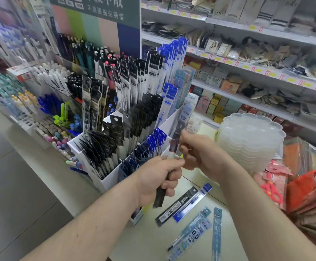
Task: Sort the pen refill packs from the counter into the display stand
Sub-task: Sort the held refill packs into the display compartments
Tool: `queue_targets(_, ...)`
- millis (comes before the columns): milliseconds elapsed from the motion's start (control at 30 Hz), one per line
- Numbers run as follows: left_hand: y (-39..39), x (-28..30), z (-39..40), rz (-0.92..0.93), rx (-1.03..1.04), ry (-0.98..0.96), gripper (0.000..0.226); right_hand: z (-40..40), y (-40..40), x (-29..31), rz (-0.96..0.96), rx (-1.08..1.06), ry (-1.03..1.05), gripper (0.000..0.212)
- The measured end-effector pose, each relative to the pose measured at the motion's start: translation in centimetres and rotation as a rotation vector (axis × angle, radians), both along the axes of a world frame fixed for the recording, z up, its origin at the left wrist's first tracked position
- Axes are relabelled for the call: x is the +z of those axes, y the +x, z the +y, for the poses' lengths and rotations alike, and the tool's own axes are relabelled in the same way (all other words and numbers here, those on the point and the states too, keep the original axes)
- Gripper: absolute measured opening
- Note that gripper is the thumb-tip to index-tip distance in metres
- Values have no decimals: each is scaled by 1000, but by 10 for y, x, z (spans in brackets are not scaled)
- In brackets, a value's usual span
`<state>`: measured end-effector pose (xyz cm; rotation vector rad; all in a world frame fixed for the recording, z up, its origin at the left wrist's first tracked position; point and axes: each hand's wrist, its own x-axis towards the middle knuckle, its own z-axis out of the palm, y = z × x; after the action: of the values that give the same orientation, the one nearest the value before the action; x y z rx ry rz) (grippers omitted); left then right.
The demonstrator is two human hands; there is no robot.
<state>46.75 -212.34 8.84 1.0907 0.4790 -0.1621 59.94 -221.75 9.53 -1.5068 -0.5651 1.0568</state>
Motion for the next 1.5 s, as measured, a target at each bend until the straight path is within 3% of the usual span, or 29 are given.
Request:
queue_targets(67,-1,2,-3,24,-18,5,16,-8,-12,1,-104,97,16,44)
queue_targets(133,-2,5,-5,22,-11,37,15,-12,-15,4,-172,42,38,34)
queue_targets(267,-6,11,-1,-9,120,273,15,-15,10,18,-153,-572,158,26)
queue_targets(367,-9,17,6,-31,255,356,16,-6,26,26,-349,-834,140,25)
queue_targets(533,-14,21,9,-18,259,344,15,40,22,29,-581,-715,145,25)
queue_targets(700,-18,18,7,-24,205,340,17,68,13,27,-650,-567,92,31)
queue_targets(1033,-19,12,7,-18,185,371,14,96,1,11,-838,-105,-340,24)
queue_targets(1233,-15,-1,-4,-5,141,478,15,85,7,23,-831,-94,-343,18)
queue_targets(1300,-11,-16,-12,-3,101,563,16,65,7,20,-760,-183,-288,28)
queue_targets(1400,-3,-52,-31,60,-12,712,16,22,4,-2,-601,-321,-222,12)
queue_targets(1500,4,-94,-45,173,-168,904,21,-28,-8,-42,-487,-432,-331,19)
